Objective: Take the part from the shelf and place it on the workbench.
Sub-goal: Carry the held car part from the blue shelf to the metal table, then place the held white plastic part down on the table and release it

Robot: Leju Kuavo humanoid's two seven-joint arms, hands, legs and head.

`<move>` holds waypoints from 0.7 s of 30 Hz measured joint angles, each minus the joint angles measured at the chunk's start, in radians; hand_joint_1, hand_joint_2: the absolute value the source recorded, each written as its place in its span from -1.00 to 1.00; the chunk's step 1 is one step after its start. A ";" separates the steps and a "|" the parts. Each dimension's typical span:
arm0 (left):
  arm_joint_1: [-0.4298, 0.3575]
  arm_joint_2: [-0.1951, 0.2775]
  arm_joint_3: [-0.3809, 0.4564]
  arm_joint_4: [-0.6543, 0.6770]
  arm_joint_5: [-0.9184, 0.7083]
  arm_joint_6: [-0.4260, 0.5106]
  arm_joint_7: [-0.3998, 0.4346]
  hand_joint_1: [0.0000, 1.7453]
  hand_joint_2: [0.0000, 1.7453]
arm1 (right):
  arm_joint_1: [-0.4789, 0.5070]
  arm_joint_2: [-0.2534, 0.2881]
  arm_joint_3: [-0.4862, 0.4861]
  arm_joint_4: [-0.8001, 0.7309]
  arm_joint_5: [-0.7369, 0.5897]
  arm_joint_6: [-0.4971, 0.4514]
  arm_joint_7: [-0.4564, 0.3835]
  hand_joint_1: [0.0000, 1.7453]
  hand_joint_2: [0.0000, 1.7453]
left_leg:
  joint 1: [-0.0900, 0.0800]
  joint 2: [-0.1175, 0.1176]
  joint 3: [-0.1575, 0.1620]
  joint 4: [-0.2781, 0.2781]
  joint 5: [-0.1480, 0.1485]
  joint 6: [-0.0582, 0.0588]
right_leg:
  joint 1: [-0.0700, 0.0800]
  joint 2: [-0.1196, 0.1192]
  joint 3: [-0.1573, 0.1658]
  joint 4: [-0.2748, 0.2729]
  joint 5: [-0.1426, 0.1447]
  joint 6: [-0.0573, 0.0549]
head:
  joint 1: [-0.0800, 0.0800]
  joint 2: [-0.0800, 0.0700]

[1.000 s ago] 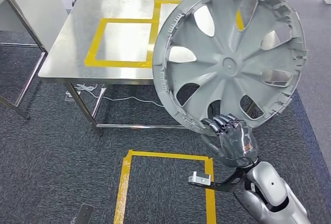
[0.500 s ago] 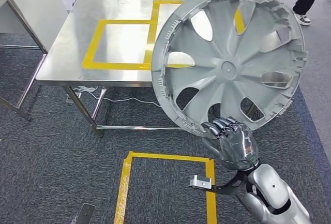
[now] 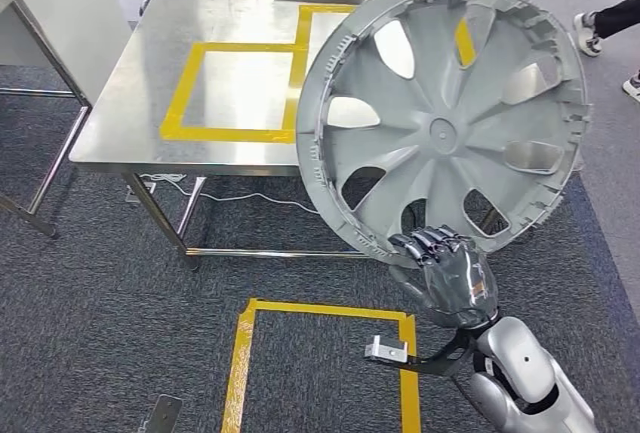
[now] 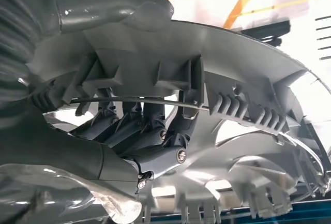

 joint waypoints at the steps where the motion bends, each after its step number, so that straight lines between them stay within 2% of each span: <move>1: 0.000 0.000 0.000 0.000 0.000 0.000 0.000 -1.00 1.00 | 0.000 0.000 0.000 0.000 0.000 0.000 0.000 1.00 1.00 | 0.002 0.000 0.005 -0.005 0.000 0.006 | -0.001 0.000 -0.008 0.016 -0.011 0.004 | 0.001 0.000; 2: -0.001 0.000 0.000 0.000 0.000 0.000 0.000 -1.00 1.00 | -0.001 0.000 0.000 0.000 0.000 0.000 0.000 1.00 1.00 | 0.005 0.000 0.010 -0.010 0.000 0.012 | -0.001 0.000 -0.027 0.052 -0.029 0.007 | 0.003 0.000; 3: -0.002 0.000 0.000 0.000 -0.001 0.000 0.000 -1.00 1.00 | -0.001 0.000 0.000 0.000 0.000 0.000 0.000 1.00 1.00 | 0.005 0.000 0.013 -0.012 -0.002 0.016 | -0.001 0.001 -0.060 0.110 -0.053 0.008 | 0.005 0.000; 5: -0.003 0.000 0.000 0.000 -0.001 0.000 0.000 -1.00 1.00 | 0.000 0.000 -0.001 0.000 0.001 0.001 0.000 1.00 1.00 | 0.004 -0.001 0.019 -0.012 -0.008 0.022 | -0.001 0.001 -0.140 0.241 -0.092 0.011 | 0.006 0.000; 6: -0.002 -0.001 0.000 0.000 -0.002 0.000 0.000 -1.00 1.00 | 0.002 0.000 -0.001 0.000 0.001 0.001 0.000 1.00 1.00 | 0.003 -0.001 0.024 -0.011 -0.013 0.023 | -0.001 0.001 -0.167 0.276 -0.089 0.012 | 0.006 0.000; 7: -0.001 -0.001 0.000 0.000 -0.002 0.000 0.000 -1.00 1.00 | 0.004 0.000 0.000 0.001 0.002 0.001 0.000 1.00 1.00 | 0.003 -0.001 0.031 -0.011 -0.018 0.023 | -0.001 0.001 -0.175 0.270 -0.064 0.012 | 0.006 0.000; 8: 0.000 -0.001 0.000 0.000 -0.002 0.000 0.000 -1.00 1.00 | 0.006 0.000 0.000 0.001 0.002 0.001 0.000 1.00 1.00 | 0.003 -0.002 0.039 -0.011 -0.025 0.021 | -0.001 0.001 -0.163 0.225 -0.022 0.011 | 0.006 0.000; 9: 0.000 -0.002 0.000 0.000 -0.002 0.000 0.000 -1.00 1.00 | 0.006 0.000 0.000 0.002 0.002 0.001 0.000 1.00 1.00 | 0.003 -0.003 0.049 -0.010 -0.032 0.019 | -0.002 0.001 -0.138 0.157 0.022 0.009 | 0.006 0.000; 10: -0.001 -0.002 0.000 0.000 -0.002 0.000 0.000 -1.00 1.00 | 0.006 0.000 0.000 0.002 0.002 0.001 0.000 1.00 1.00 | 0.001 -0.003 0.056 -0.009 -0.039 0.015 | -0.001 0.000 -0.108 0.094 0.053 0.007 | 0.006 0.000; 11: -0.002 -0.002 0.000 0.000 -0.002 -0.001 0.000 -1.00 1.00 | 0.004 0.000 0.000 0.002 0.002 0.001 0.000 1.00 1.00 | -0.001 -0.004 0.059 -0.006 -0.045 0.010 | 0.001 0.001 -0.083 0.047 0.066 0.003 | 0.006 0.000; 12: -0.002 -0.003 0.000 0.000 -0.002 -0.001 0.000 -1.00 1.00 | 0.003 0.000 0.000 0.002 0.002 0.001 0.000 1.00 1.00 | -0.002 -0.004 0.060 -0.005 -0.049 0.005 | 0.002 0.002 -0.069 0.023 0.065 -0.001 | 0.005 0.000; 15: -0.004 -0.004 0.000 0.000 -0.003 -0.001 0.000 -1.00 1.00 | 0.005 0.000 0.000 0.002 0.002 0.002 -0.001 1.00 1.00 | -0.001 -0.004 0.063 -0.005 -0.058 -0.010 | 0.003 0.004 -0.057 0.011 0.051 -0.016 | 0.002 0.000; 17: -0.005 -0.003 0.000 0.000 -0.003 -0.001 0.000 -1.00 1.00 | 0.005 0.000 -0.001 0.002 0.001 0.002 0.000 1.00 1.00 | 0.001 -0.002 0.046 0.039 -0.083 -0.023 | -0.002 0.003 -0.046 0.006 0.046 -0.028 | 0.000 0.000; 18: -0.005 -0.002 0.000 0.000 -0.003 -0.001 0.000 -1.00 1.00 | 0.005 0.000 -0.001 0.002 0.001 0.002 0.001 1.00 1.00 | 0.003 -0.001 0.018 0.094 -0.107 -0.028 | -0.003 0.001 -0.040 0.005 0.042 -0.033 | -0.001 0.000; 20: -0.003 -0.002 0.000 0.000 -0.004 -0.001 0.000 -1.00 1.00 | 0.006 0.000 -0.001 0.002 0.000 0.002 0.001 1.00 1.00 | 0.005 0.000 -0.060 0.230 -0.151 -0.036 | -0.003 0.001 -0.032 0.005 0.034 -0.039 | -0.001 0.000; 21: -0.002 -0.002 0.000 0.000 -0.004 -0.001 0.000 -1.00 1.00 | 0.007 0.000 0.000 0.003 0.000 0.002 0.001 1.00 1.00 | 0.006 0.000 -0.089 0.273 -0.154 -0.037 | -0.002 0.002 -0.027 0.005 0.029 -0.039 | -0.001 0.000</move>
